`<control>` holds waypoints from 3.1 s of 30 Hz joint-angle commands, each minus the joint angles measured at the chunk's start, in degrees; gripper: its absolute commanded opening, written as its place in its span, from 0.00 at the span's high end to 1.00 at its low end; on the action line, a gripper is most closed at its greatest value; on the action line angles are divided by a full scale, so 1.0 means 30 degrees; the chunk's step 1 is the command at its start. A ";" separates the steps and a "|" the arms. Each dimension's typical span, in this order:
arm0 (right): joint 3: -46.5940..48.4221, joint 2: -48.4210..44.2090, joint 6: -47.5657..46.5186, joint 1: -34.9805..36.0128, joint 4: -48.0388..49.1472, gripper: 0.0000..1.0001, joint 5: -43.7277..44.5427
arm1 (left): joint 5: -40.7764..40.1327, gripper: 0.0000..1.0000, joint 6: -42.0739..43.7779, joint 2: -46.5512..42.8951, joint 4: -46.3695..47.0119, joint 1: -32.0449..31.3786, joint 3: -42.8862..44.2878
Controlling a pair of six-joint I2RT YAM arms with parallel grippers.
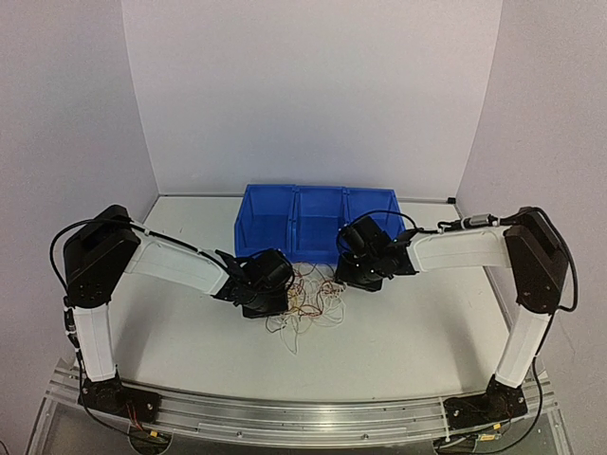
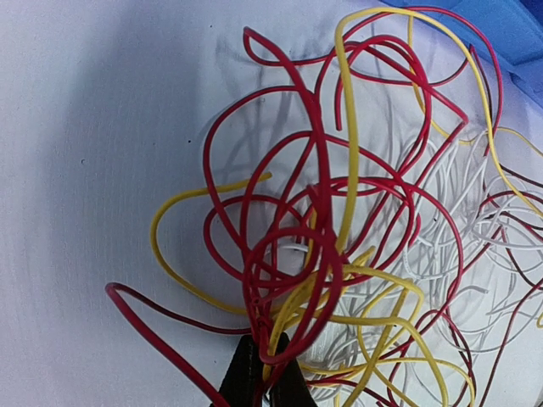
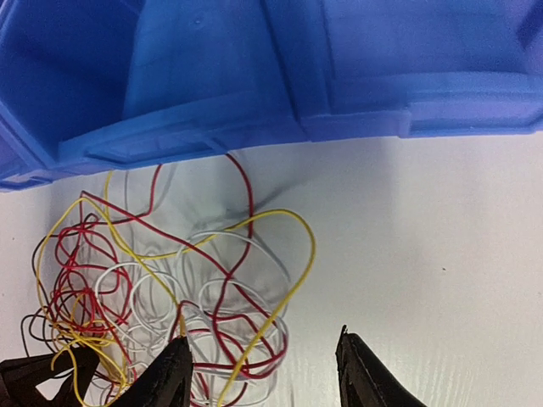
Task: Untangle the cables
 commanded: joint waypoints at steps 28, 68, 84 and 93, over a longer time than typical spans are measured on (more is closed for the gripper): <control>0.1113 0.1974 0.1744 -0.1281 -0.0322 1.00 -0.2604 | 0.0528 1.00 -0.0586 -0.0445 -0.0096 0.0058 -0.0473; 0.1901 -1.0827 -1.7214 -0.4315 -0.1240 1.00 0.9724 | -0.2950 0.67 -0.3368 -0.6381 -0.4623 0.0879 -0.4823; 0.8814 -1.0976 -2.7848 -0.5765 0.4077 1.00 1.2073 | -0.3197 0.68 -0.4171 -0.6655 -0.4153 0.0908 -0.6111; 1.1275 -0.9734 -3.0104 -0.6235 0.4738 1.00 1.0406 | -0.2960 0.68 -0.4324 -0.6837 -0.3879 0.0908 -0.6427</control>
